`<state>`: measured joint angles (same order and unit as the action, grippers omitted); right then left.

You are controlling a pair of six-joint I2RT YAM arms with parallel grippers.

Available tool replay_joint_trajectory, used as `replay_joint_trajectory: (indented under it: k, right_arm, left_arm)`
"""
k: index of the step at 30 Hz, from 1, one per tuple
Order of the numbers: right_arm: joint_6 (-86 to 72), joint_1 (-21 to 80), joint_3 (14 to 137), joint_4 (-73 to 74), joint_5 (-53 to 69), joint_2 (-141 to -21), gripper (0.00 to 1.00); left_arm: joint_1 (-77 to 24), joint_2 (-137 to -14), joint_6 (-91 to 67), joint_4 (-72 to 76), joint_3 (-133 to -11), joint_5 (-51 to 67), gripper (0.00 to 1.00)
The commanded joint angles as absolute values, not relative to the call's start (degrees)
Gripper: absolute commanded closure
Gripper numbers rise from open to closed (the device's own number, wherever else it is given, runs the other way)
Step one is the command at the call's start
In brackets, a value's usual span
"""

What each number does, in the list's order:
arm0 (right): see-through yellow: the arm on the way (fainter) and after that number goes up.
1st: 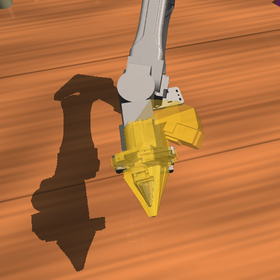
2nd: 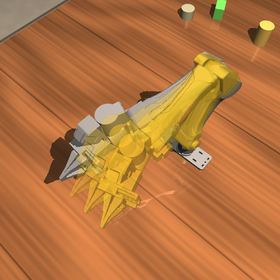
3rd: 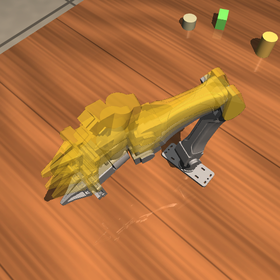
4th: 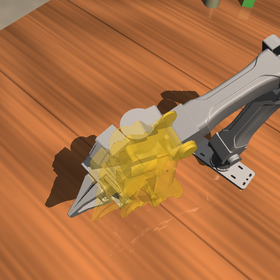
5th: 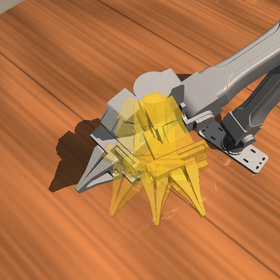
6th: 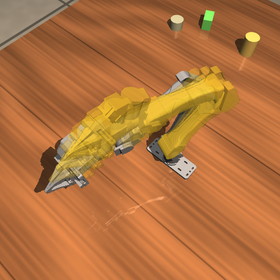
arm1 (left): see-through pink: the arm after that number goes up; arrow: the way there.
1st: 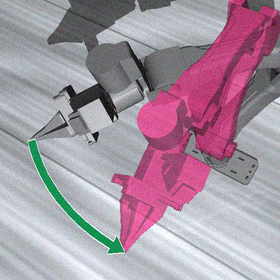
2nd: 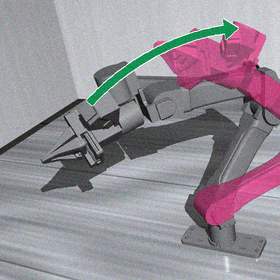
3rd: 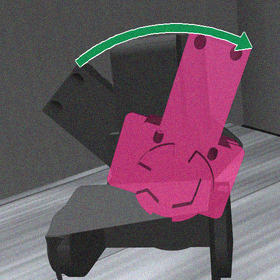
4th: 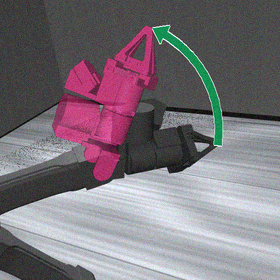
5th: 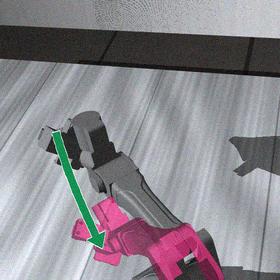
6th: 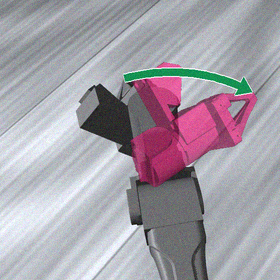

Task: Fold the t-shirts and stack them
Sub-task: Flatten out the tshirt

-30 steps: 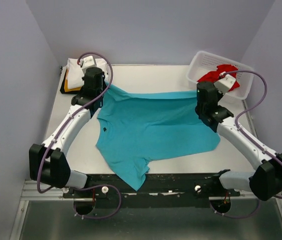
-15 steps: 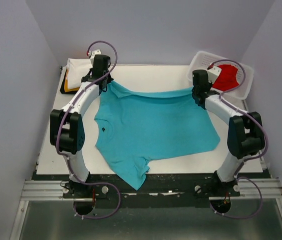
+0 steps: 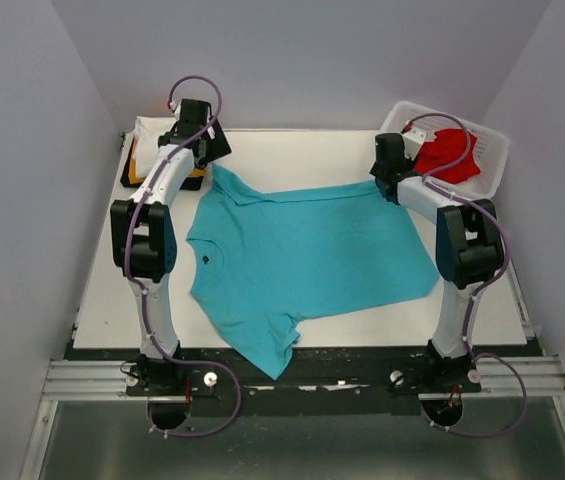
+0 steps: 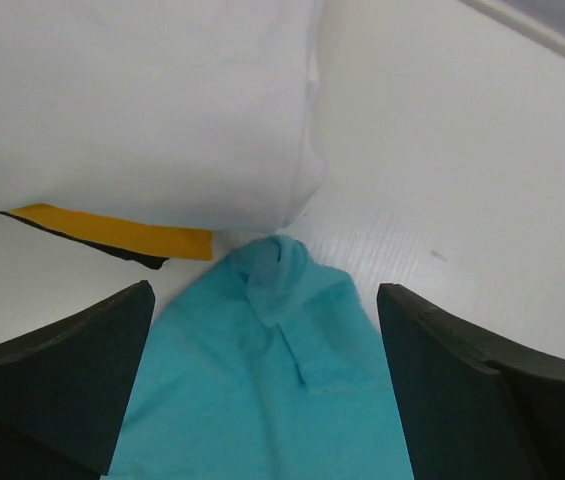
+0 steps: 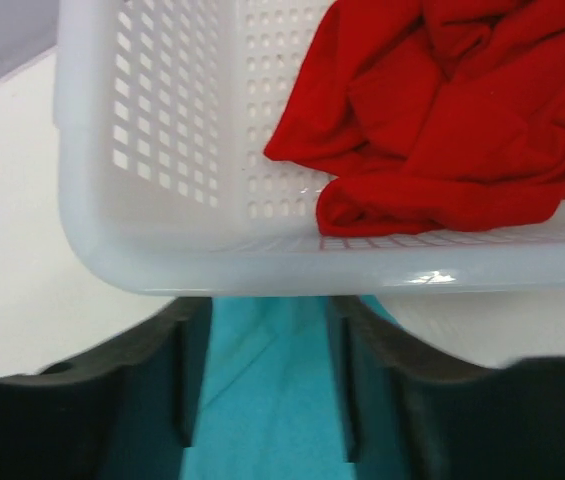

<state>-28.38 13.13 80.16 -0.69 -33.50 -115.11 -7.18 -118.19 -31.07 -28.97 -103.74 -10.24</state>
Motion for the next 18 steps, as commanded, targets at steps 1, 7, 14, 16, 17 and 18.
replay_joint_trajectory:
  k: [1,7,14,16,17,18]
  right_arm:
    - [-27.4,12.6,83.6,-0.2,-29.5,-114.7,0.38]
    - [-28.6,12.6,73.2,-1.1,-9.1,-106.5,0.01]
    - [-28.6,14.1,68.4,-0.2,1.6,-106.5,0.0]
    - [-27.9,14.7,68.3,-1.1,1.7,-107.1,0.0]
    - [-27.8,14.9,68.5,-2.0,1.7,-107.6,0.0]
    - [-27.7,15.1,69.4,-1.9,1.8,-108.8,0.0]
  left_arm:
    - [-6.9,-118.6,-30.3,-36.1,-111.8,-7.3,0.02]
    - [-9.2,-105.7,-32.1,-29.4,-96.9,-2.4,0.01]
    - [-16.3,-92.2,-36.7,-20.3,-72.9,1.6,0.01]
    - [-18.6,-90.8,-38.2,-19.0,-68.3,3.2,0.01]
    - [-19.9,-90.4,-38.5,-18.2,-66.2,4.6,0.02]
    - [-21.0,-90.2,-39.1,-17.1,-64.6,5.7,0.02]
